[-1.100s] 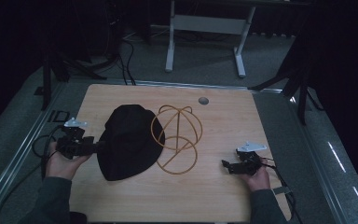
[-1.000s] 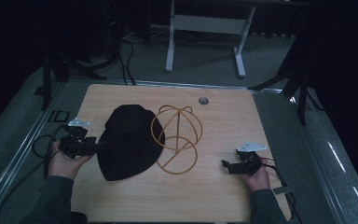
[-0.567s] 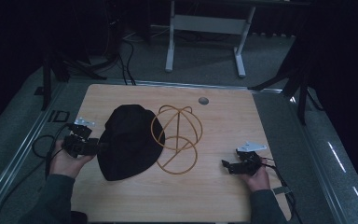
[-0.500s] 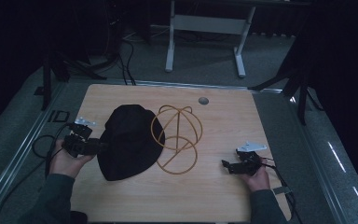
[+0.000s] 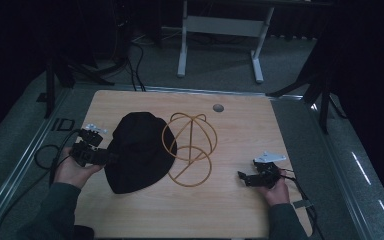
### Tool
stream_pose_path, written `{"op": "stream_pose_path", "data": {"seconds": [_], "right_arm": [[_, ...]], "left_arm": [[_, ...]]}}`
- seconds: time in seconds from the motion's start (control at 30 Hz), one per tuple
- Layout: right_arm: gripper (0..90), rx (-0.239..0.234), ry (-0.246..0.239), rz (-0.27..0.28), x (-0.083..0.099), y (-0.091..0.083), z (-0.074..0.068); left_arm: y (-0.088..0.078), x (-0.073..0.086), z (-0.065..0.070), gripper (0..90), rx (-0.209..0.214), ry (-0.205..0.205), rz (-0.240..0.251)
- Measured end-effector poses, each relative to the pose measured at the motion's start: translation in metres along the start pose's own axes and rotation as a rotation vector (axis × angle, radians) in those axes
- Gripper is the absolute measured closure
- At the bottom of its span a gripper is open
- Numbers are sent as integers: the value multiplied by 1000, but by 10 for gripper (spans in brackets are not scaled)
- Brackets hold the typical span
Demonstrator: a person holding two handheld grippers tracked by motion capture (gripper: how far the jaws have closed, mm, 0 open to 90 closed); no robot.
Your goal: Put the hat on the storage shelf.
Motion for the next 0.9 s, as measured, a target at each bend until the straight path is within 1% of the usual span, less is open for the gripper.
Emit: {"op": "stream_pose_path", "data": {"seconds": [0.17,0.33,0.57,0.8,0.87,0.9], "right_arm": [[144,0,0,0,0,0,0],[144,0,0,0,0,0,0],[144,0,0,0,0,0,0],[144,0,1,1,0,0,0],[144,0,2,1,0,0,0],[144,0,0,0,0,0,0]], "left_arm": [[1,-2,3,531,20,14,-24],[1,-6,3,543,34,16,-43],[4,-12,4,584,42,15,-76],[5,-21,10,603,51,28,-106],[7,-24,10,625,69,28,-119],[7,-25,10,635,69,29,-125]]}}
Point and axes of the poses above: each handheld gripper's, and its own axes: y roughly forward along the jaws, x roughly out of its underside, z roughly to its right, the point moved 3 cm from there along y, roughly forward along the jaws, and after that the axes turned 1 degree about -x, right-handed, at the moved point
